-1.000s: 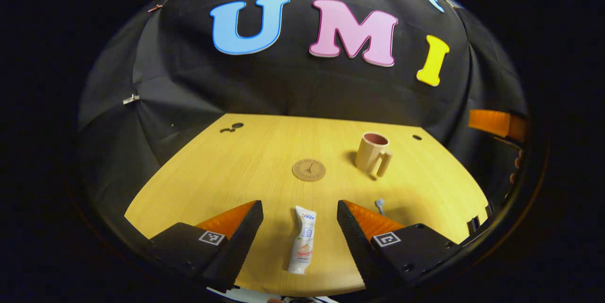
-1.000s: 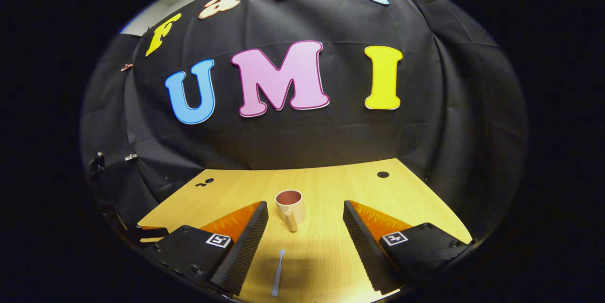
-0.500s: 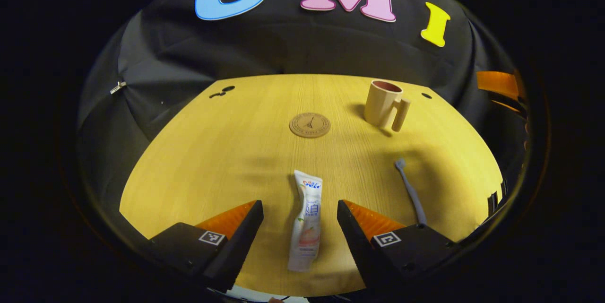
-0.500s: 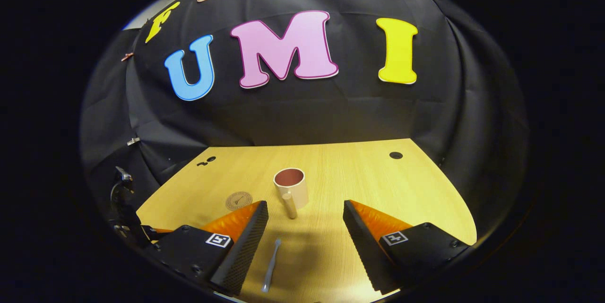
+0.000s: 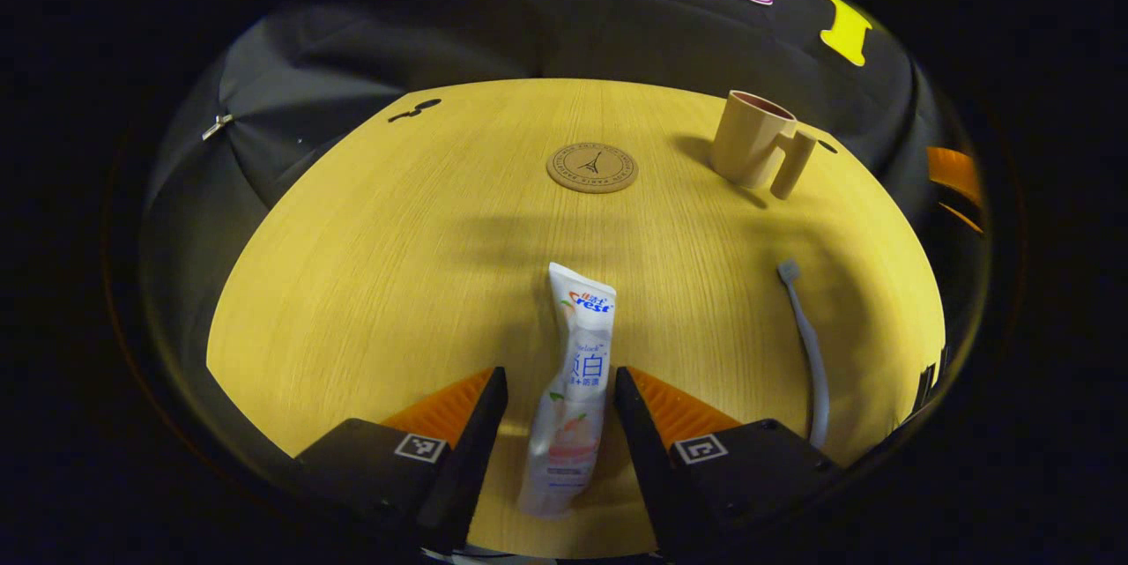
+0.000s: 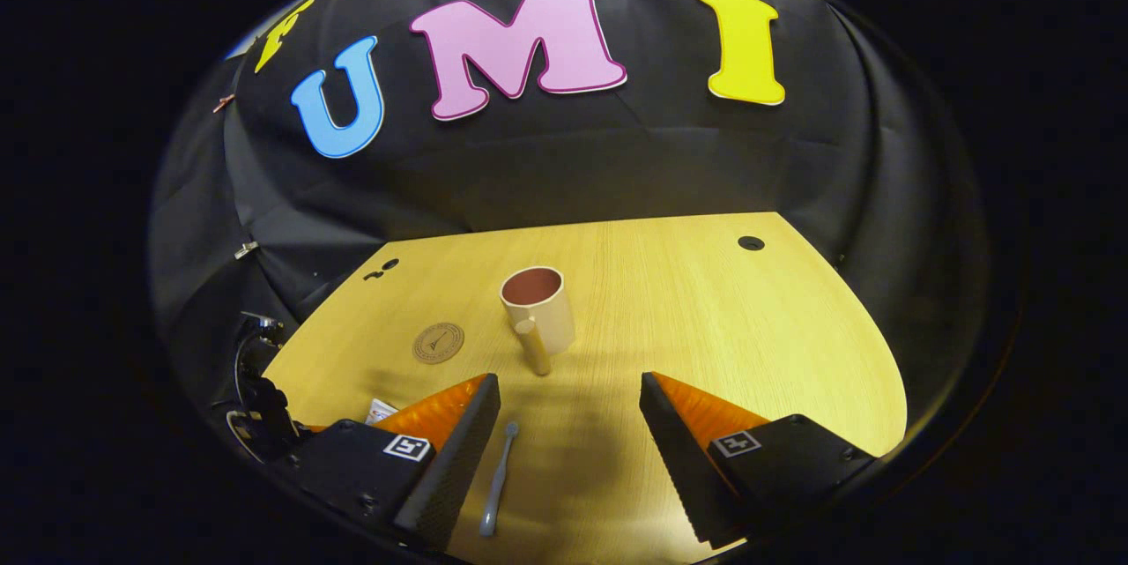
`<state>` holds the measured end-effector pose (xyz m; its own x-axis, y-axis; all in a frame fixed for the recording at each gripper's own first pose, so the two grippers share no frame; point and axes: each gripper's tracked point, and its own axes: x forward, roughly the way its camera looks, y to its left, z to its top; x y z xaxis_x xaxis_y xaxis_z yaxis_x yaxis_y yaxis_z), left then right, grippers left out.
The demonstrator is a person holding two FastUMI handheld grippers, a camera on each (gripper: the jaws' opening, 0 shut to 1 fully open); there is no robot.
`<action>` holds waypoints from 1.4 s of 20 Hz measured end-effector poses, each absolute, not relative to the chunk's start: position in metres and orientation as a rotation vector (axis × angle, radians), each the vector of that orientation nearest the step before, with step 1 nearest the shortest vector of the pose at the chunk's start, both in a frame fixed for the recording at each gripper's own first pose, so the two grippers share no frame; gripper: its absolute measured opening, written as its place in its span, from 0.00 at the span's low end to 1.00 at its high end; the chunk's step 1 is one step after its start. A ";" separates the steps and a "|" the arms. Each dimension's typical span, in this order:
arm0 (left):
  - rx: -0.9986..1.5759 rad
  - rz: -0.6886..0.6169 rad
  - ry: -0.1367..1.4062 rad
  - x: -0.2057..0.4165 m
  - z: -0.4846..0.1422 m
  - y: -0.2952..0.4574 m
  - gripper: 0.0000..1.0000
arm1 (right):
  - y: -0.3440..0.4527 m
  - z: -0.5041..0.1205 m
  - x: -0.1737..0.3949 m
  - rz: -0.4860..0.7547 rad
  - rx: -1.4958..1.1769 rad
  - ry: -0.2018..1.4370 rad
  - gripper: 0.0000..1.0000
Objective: Put the toothbrush and toothpaste on the desktop into the cup, then pick up the cup and place it on the coaster on the desktop.
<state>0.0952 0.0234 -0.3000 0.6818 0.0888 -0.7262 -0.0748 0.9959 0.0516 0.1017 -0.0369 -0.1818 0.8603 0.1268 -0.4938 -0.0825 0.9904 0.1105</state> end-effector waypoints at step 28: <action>-0.013 -0.112 0.775 0.073 -0.239 0.045 0.23 | 0.025 -0.322 0.044 0.017 -0.086 1.032 0.99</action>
<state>0.0734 0.0452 -0.2395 0.7090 -0.1058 -0.6972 0.0964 0.9939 -0.0528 0.0441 0.0252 -0.3225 0.5131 -0.0260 -0.8579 -0.0548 0.9965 -0.0630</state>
